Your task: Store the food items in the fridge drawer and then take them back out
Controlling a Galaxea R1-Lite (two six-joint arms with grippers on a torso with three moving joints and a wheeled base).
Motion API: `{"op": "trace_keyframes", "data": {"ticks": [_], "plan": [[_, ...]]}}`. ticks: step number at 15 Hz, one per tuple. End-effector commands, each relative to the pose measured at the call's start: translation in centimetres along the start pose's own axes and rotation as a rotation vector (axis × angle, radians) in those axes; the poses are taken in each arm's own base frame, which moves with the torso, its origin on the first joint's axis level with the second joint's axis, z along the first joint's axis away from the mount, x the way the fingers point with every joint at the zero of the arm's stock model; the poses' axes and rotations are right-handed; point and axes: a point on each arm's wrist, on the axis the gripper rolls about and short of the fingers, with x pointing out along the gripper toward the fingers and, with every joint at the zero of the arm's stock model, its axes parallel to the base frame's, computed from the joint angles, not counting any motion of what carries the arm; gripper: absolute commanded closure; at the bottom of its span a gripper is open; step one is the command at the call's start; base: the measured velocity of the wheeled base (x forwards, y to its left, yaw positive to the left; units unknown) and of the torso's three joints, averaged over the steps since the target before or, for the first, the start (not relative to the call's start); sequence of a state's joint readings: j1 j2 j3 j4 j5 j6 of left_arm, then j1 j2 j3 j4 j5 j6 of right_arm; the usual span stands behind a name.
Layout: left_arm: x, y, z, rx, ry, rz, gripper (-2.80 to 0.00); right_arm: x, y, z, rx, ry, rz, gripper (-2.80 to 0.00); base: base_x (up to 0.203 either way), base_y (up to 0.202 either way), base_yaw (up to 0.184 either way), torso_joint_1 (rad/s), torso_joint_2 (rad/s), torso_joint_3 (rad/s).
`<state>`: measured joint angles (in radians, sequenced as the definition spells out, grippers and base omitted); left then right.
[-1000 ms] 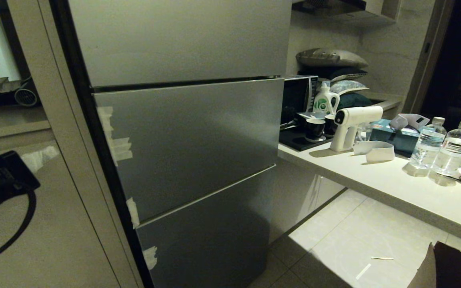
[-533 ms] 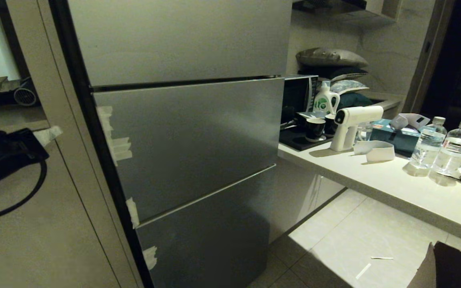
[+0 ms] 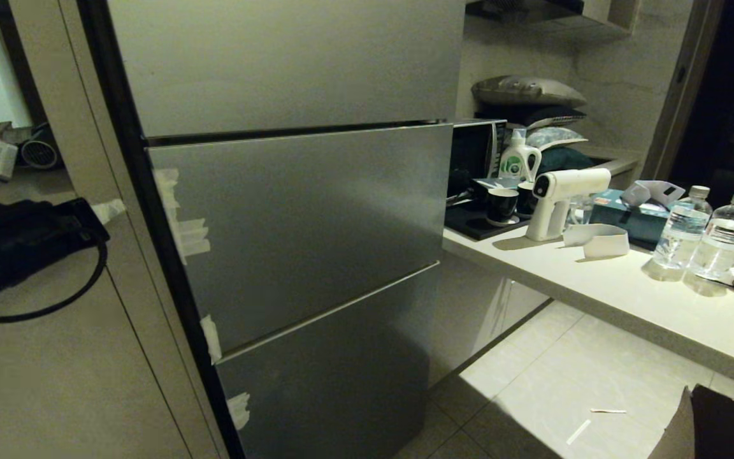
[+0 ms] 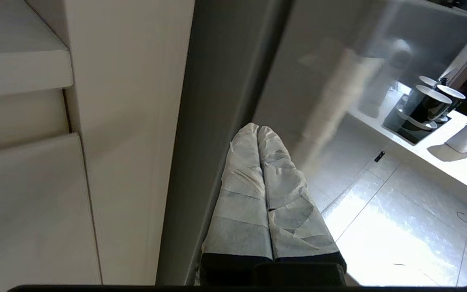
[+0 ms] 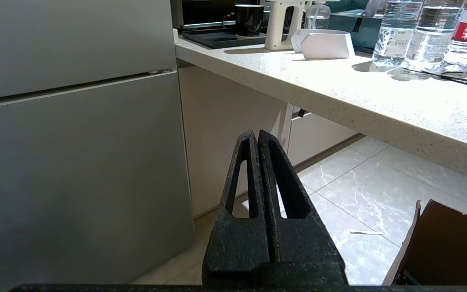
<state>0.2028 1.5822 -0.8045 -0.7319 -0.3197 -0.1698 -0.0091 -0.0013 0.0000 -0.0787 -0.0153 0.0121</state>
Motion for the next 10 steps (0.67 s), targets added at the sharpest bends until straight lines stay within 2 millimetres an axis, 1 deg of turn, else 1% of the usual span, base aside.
{"op": "trace_keyframes", "data": {"ticks": [1,2,4,7,10], "plan": [[1.9,0.1,-0.9,0.002,0.000,-0.024,0.00,0.2,0.0,-0.7,0.000,0.025,0.000,0.00,0.000,0.000,0.000,0.000,0.00,0.000],[2.2,0.0,-0.9,0.010,-0.016,-0.033,0.00,0.1,0.0,-0.7,0.000,0.025,0.000,0.00,0.000,0.000,0.000,0.000,0.00,0.000],[3.2,-0.1,-1.5,0.010,-0.025,-0.051,0.00,0.2,0.0,-0.7,0.000,0.025,0.000,0.00,0.000,0.000,0.000,0.000,0.00,0.000],[3.6,-0.7,-1.8,-0.001,-0.016,-0.073,0.00,0.2,0.0,-0.7,0.000,0.026,0.000,0.00,0.000,0.000,0.000,0.000,0.00,0.000],[4.1,-0.8,-2.1,-0.005,-0.006,-0.081,0.00,0.2,0.0,-0.7,0.000,0.026,0.000,0.00,0.000,0.000,0.000,0.000,0.00,0.000]]}}
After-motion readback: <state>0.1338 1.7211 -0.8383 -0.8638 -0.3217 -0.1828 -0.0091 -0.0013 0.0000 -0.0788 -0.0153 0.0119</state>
